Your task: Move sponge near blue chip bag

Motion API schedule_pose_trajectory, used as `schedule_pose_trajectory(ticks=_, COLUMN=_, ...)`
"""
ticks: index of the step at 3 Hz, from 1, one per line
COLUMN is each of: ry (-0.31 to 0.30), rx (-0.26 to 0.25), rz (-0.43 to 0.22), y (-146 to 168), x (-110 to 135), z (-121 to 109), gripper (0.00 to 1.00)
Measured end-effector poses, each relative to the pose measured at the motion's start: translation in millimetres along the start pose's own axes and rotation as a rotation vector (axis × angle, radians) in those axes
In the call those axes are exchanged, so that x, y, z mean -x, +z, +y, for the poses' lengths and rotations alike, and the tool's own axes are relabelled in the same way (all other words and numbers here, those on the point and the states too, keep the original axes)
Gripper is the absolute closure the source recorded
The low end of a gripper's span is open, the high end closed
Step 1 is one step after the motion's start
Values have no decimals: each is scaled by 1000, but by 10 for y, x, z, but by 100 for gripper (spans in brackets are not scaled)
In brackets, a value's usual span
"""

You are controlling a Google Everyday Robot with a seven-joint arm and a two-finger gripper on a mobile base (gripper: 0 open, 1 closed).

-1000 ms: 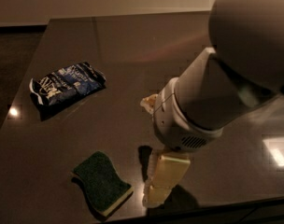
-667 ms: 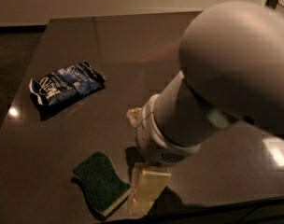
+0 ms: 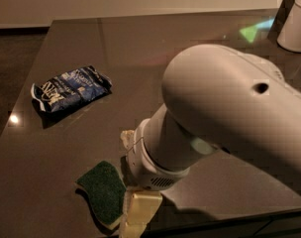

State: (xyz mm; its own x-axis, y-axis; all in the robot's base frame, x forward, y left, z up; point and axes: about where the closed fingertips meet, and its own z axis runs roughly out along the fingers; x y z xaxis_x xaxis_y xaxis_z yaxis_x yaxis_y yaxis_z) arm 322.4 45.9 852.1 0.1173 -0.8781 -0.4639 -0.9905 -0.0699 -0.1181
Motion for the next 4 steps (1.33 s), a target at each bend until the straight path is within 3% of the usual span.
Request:
schedule_pose_trajectory(ticks=2, ry=7, rx=31, rz=-16, y=193, x=0, z=33, gripper=0)
schedule_pose_trajectory(ticks=3, ry=15, rx=46, rz=-26, y=246, x=-16, z=31, gripper=12)
schedule_pose_trajectory(ticks=4, ry=34, rx=57, rz=-45, y=204, x=-1, z=-16, gripper=35)
